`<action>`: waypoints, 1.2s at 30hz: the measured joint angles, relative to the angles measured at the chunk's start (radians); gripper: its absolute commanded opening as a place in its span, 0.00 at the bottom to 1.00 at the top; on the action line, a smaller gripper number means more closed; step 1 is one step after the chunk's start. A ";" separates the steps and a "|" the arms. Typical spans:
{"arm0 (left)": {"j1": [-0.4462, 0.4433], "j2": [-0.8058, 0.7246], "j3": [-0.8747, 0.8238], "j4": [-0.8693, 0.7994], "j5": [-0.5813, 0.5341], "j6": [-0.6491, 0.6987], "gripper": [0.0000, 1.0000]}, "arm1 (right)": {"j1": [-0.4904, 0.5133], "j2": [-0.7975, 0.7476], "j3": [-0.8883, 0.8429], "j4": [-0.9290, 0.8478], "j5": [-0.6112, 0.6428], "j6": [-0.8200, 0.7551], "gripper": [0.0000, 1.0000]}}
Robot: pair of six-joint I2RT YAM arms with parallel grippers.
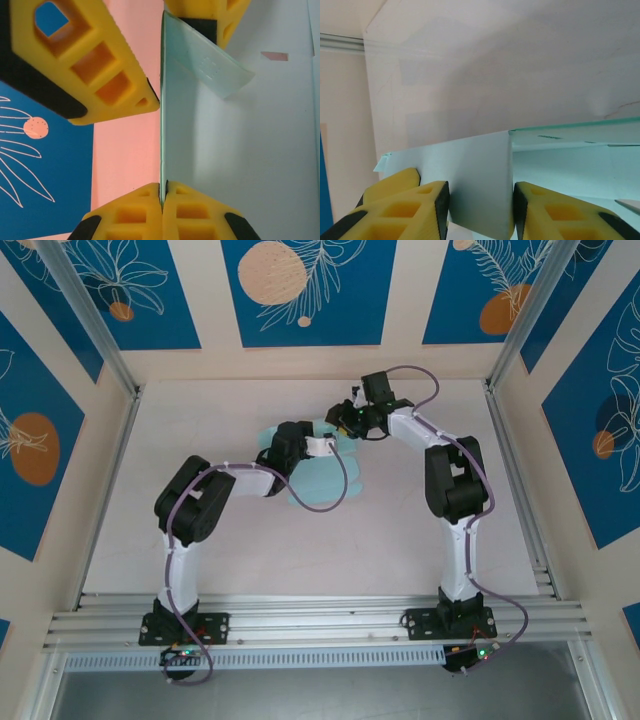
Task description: Fold the paper box
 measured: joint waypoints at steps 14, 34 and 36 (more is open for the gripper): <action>-0.011 0.006 0.000 0.015 0.001 0.000 0.00 | -0.105 -0.254 -0.287 0.064 -0.038 -0.042 0.61; -0.011 0.011 0.002 0.017 0.000 0.000 0.00 | -0.133 -0.131 -0.396 0.093 0.050 -0.093 0.53; -0.011 0.011 0.002 0.017 0.000 0.000 0.00 | -0.116 -0.106 -0.361 0.085 0.072 -0.103 0.53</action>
